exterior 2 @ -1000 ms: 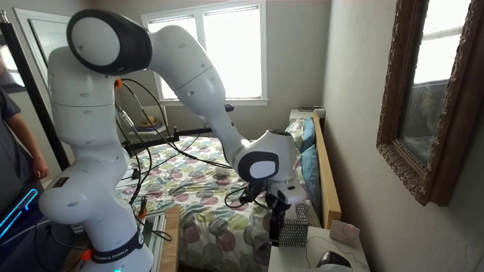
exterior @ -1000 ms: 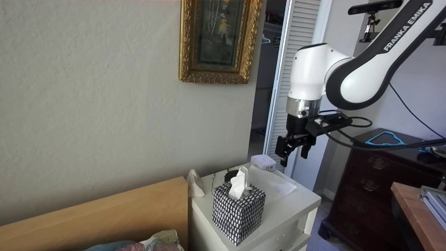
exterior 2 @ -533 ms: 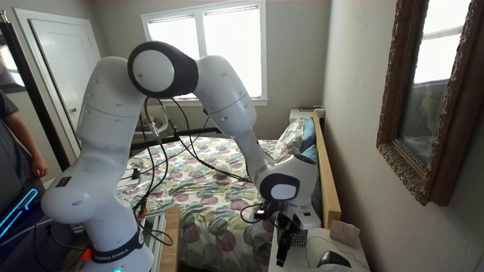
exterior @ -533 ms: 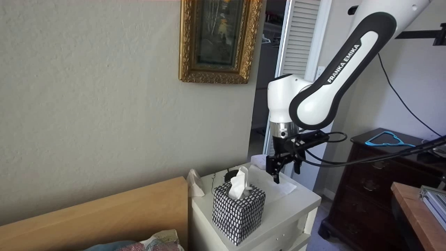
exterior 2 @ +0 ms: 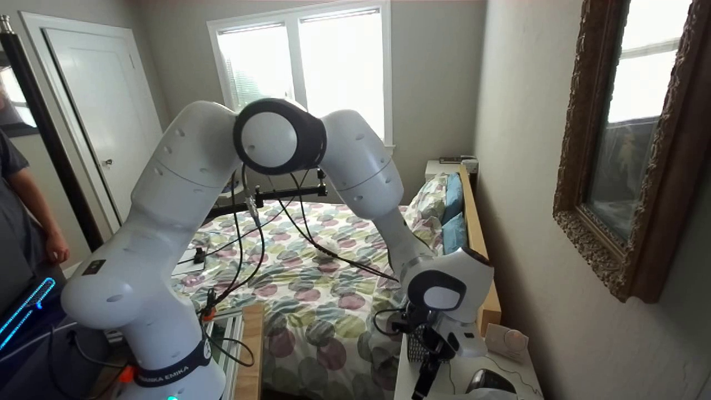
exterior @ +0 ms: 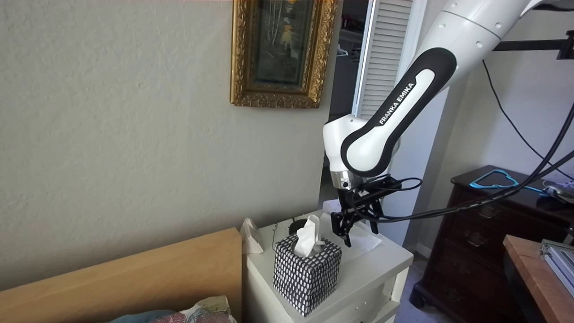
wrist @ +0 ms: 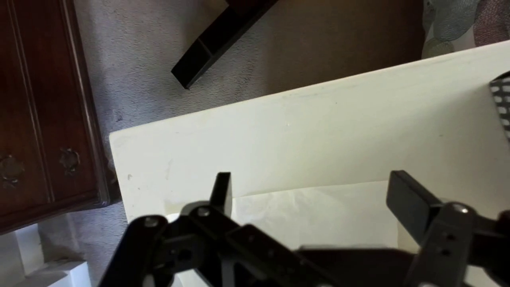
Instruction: Use the white napkin to wipe the picture frame.
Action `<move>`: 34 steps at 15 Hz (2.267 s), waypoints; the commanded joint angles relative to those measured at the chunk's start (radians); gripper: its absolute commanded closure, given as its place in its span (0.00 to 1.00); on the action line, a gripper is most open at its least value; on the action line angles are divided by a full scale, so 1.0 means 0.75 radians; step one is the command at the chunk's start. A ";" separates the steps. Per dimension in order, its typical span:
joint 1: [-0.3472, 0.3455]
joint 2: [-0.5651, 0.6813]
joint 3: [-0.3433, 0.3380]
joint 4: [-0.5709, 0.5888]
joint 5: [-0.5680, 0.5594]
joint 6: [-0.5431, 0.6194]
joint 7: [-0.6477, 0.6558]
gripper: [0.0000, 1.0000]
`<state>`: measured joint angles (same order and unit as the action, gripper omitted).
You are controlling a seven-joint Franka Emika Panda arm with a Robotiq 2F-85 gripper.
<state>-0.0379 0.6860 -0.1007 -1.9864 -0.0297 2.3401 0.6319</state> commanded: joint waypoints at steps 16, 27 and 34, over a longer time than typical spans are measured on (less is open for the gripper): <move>-0.146 0.213 -0.009 0.042 -0.058 0.394 -1.002 0.00; -0.146 0.254 -0.001 0.097 -0.046 0.396 -1.034 0.82; -0.135 0.217 -0.005 0.086 -0.006 0.347 -0.962 1.00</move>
<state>-0.1311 0.8582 -0.1138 -1.9301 -0.0491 2.6301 -0.1294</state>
